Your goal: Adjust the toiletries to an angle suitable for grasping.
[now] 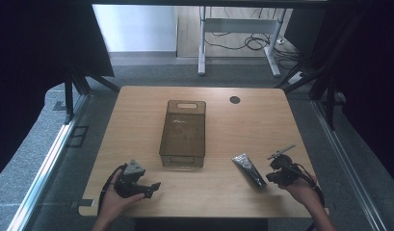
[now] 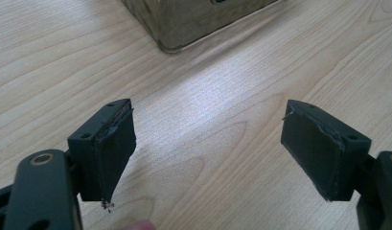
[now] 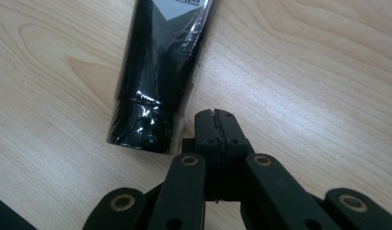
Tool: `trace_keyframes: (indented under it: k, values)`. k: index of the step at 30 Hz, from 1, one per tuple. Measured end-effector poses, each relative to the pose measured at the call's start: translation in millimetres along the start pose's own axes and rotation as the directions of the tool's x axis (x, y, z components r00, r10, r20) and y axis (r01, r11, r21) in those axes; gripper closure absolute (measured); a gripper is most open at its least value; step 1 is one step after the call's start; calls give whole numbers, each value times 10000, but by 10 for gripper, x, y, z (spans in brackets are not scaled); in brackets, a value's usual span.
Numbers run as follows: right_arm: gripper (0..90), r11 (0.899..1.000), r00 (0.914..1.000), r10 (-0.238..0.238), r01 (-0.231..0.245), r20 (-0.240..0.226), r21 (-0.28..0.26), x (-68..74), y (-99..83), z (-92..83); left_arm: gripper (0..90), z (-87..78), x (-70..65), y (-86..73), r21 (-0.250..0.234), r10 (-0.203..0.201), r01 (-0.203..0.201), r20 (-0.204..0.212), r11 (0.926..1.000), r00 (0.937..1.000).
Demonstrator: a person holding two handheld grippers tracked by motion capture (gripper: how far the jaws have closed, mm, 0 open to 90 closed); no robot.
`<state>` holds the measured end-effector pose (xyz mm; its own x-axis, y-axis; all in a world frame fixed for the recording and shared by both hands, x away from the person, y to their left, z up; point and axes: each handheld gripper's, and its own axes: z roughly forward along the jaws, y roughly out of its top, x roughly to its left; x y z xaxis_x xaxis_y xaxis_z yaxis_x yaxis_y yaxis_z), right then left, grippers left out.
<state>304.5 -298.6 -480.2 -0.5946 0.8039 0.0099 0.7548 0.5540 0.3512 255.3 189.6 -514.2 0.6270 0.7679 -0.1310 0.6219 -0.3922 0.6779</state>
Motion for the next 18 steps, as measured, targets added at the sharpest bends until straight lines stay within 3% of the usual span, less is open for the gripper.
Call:
trace_keyframes:
  k: [10,18]
  values:
    - [900,9999,9997,-75,78,-231,135,58,-46,44,196,3,-11,4,53,58,-58,36,10000,10000]
    - [900,9992,9988,-342,349,-362,178,193,-105,24,195,13,-13,4,91,92,-92,23,9999,10000]
